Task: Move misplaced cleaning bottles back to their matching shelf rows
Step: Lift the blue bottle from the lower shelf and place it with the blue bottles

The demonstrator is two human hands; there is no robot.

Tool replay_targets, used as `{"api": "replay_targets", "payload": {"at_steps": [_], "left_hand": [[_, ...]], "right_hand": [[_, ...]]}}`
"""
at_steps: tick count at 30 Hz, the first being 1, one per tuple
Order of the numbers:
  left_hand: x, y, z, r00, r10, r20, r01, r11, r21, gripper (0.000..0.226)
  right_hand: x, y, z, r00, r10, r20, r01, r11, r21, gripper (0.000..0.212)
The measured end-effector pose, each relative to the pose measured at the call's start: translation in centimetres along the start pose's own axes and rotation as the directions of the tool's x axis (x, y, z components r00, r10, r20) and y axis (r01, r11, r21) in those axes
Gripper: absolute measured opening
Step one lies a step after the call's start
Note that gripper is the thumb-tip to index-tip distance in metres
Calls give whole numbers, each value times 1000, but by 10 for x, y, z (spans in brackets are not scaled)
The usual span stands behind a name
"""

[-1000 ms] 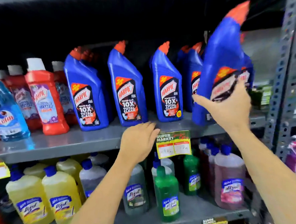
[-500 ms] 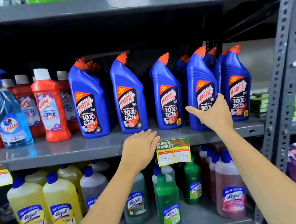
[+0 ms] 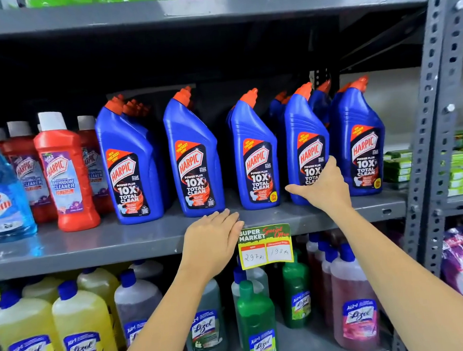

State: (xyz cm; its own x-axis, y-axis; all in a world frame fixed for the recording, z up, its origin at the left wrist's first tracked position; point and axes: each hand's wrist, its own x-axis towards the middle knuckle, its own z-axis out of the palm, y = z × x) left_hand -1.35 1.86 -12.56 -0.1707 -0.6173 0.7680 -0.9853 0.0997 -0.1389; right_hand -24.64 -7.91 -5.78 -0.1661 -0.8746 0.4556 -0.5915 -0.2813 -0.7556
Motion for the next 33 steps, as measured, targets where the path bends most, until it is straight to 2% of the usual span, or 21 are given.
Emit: {"api": "replay_targets", "payload": {"at_steps": [10, 15, 27, 29, 30, 31, 33], "left_hand": [[0, 0, 0, 1000, 12, -24, -12, 1000, -8, 45], [0, 1, 0, 1000, 1, -20, -1, 1000, -19, 46], [-2, -1, -1, 999, 7, -52, -10, 998, -61, 48], [-1, -2, -3, 999, 10, -49, -16, 994, -109, 50], [-2, -2, -4, 999, 16, -47, -22, 992, -126, 50], [-3, -2, -4, 998, 24, -60, -32, 991, -128, 48], [-12, 1, -4, 992, 18, -122, -33, 992, -123, 45]], "right_hand": [[10, 9, -1, 997, -24, 71, 21, 999, 45, 122], [7, 9, 3, 1000, -20, 8, 20, 1000, 24, 127], [6, 12, 7, 1000, 1, 3, -1, 1000, 18, 125], [-1, 12, 8, 996, -71, -61, 72, 997, 16, 116], [-9, 14, 10, 977, -158, -142, 163, 986, 23, 104], [-19, 15, 11, 931, -267, -251, 284, 958, 36, 87], [-50, 26, 20, 767, -447, -460, 523, 851, 45, 53]]}}
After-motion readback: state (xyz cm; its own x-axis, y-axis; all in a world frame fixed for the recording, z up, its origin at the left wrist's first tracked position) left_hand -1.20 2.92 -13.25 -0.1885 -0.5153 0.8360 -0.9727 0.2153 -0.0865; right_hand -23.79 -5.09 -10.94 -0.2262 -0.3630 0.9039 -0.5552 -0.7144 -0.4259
